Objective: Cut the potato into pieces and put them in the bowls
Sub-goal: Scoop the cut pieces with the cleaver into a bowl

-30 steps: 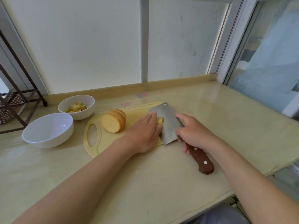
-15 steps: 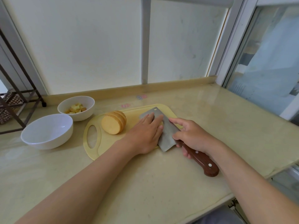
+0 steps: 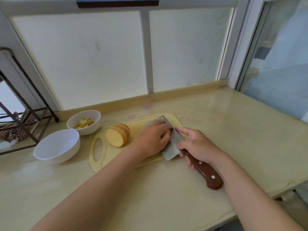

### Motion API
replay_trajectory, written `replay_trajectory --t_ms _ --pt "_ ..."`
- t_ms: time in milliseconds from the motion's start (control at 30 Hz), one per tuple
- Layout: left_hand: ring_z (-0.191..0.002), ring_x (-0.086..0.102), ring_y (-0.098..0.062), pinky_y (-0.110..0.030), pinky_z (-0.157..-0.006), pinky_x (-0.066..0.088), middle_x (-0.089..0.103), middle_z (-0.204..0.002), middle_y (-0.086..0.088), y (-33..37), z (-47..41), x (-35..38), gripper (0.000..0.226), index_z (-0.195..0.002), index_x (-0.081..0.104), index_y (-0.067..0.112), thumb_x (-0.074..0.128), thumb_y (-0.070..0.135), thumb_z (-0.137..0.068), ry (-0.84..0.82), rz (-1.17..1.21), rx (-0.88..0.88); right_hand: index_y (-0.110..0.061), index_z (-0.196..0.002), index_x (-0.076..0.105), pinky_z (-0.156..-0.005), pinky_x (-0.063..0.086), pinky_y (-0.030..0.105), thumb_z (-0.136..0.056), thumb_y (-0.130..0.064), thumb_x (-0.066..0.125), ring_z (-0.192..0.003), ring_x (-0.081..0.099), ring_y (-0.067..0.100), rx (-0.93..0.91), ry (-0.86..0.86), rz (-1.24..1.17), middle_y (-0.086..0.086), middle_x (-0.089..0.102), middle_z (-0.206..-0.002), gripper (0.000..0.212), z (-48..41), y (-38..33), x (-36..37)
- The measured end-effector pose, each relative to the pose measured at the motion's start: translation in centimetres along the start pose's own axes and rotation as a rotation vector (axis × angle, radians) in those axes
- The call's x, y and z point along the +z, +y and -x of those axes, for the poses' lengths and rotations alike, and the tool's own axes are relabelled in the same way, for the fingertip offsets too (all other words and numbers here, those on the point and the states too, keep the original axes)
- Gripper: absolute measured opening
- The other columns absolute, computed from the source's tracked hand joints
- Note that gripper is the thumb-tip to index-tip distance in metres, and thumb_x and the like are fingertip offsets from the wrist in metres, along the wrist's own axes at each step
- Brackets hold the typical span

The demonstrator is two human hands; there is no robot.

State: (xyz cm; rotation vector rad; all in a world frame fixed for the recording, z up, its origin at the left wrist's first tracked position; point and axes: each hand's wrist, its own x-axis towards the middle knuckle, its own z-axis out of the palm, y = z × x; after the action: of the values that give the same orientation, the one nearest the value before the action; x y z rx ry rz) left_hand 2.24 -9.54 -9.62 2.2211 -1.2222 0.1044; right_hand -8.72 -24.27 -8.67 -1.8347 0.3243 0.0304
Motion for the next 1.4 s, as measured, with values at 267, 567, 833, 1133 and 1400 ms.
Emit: replay_trajectory --t_ms 267,567,833,1133,1400 --pt "-0.095 0.061 -0.02 -0.037 -0.087 0.048 0.069 -0.104 -0.007 1.6 -3.3 -1.1 0.019 -0.104 0.073 0.008 0.06 0.018 -0.094 -0.036 -0.09 0.111 -0.031 -0.154 0.045 -0.037 0.042 0.026 -0.094 0.004 0.052 -0.038 0.052 0.023 -0.002 0.081 -0.172 0.006 0.06 -0.056 0.069 0.3 0.1 -0.8" --pt "-0.087 0.057 -0.013 -0.027 -0.078 0.045 0.068 -0.1 0.001 1.7 -4.0 -4.1 0.018 -0.102 0.071 0.015 0.055 0.019 -0.095 -0.039 -0.181 0.047 -0.042 -0.135 0.049 -0.038 0.043 0.026 -0.094 0.003 0.052 -0.039 0.052 0.02 -0.064 0.025 -0.164 0.008 0.059 -0.061 0.061 0.5 -3.2 -0.7" --pt "-0.091 0.06 -0.014 -0.027 -0.083 0.048 0.069 -0.099 0.003 -1.9 -1.7 -12.5 0.016 -0.102 0.071 0.018 0.058 0.02 -0.094 0.135 -0.212 -0.121 -0.044 -0.106 0.055 -0.04 0.047 0.028 -0.094 0.002 0.051 -0.043 0.054 0.02 -0.189 -0.117 -0.113 0.01 0.059 -0.066 0.048 -2.1 -10.1 4.4" --pt "-0.095 0.059 -0.008 -0.021 -0.085 0.045 0.069 -0.103 0.01 -9.3 2.8 -18.4 0.018 -0.102 0.074 0.021 0.057 0.022 -0.095 0.295 -0.193 -0.351 -0.019 -0.159 0.037 -0.039 0.048 0.026 -0.095 0.002 0.05 -0.041 0.057 0.019 -0.174 -0.239 -0.034 0.016 0.063 -0.075 0.069 -6.7 -15.2 12.8" --pt "-0.092 0.062 -0.015 -0.024 -0.072 0.046 0.069 -0.1 0.002 -14.8 4.5 -17.5 0.019 -0.105 0.071 0.017 0.054 0.022 -0.096 0.302 -0.152 -0.623 -0.014 -0.126 0.065 -0.039 0.045 0.025 -0.094 0.003 0.055 -0.041 0.054 0.02 -0.114 -0.287 0.156 0.013 0.061 -0.068 0.038 -9.9 -16.3 10.7"
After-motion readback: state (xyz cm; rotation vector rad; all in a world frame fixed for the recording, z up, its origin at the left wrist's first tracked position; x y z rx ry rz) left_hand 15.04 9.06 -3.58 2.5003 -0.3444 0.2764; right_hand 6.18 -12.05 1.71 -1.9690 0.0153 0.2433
